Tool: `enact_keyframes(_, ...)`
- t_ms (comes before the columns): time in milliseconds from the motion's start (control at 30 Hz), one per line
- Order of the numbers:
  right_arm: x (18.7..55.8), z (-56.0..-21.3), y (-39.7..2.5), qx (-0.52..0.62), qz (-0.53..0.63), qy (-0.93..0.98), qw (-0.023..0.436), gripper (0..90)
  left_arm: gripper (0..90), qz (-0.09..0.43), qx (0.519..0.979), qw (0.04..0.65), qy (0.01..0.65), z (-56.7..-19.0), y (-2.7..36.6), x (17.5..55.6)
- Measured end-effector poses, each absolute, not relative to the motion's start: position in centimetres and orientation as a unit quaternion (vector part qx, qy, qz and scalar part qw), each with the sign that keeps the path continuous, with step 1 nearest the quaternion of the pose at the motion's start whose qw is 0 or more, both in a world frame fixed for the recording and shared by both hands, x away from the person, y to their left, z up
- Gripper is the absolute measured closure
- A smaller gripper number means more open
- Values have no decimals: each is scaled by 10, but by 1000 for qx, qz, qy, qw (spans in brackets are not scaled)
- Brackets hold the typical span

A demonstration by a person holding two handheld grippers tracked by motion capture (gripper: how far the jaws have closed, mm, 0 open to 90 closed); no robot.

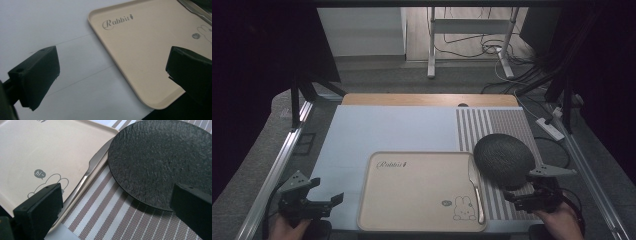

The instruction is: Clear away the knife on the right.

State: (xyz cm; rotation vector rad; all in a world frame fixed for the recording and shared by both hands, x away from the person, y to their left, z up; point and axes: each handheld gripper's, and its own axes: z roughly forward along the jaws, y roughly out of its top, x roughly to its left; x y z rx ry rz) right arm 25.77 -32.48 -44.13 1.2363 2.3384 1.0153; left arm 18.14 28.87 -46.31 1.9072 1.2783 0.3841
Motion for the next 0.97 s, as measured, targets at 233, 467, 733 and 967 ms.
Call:
enact_keyframes(233, 250, -439, -331, 437, 359, 808, 162, 0, 4, 163, 758, 389, 497, -463, 287, 183)
enact_keyframes(467, 241, -436, -336, 441, 363, 802, 175, 0, 14, 156, 775, 382, 478, -464, 283, 184)
enact_keyframes(733, 232, -434, -341, 448, 365, 795, 185, 0, 25, 143, 774, 391, 478, -465, 286, 185)
enact_keyframes(967, 229, -434, -343, 451, 363, 793, 189, 0, 30, 142, 770, 398, 478, -465, 287, 184)
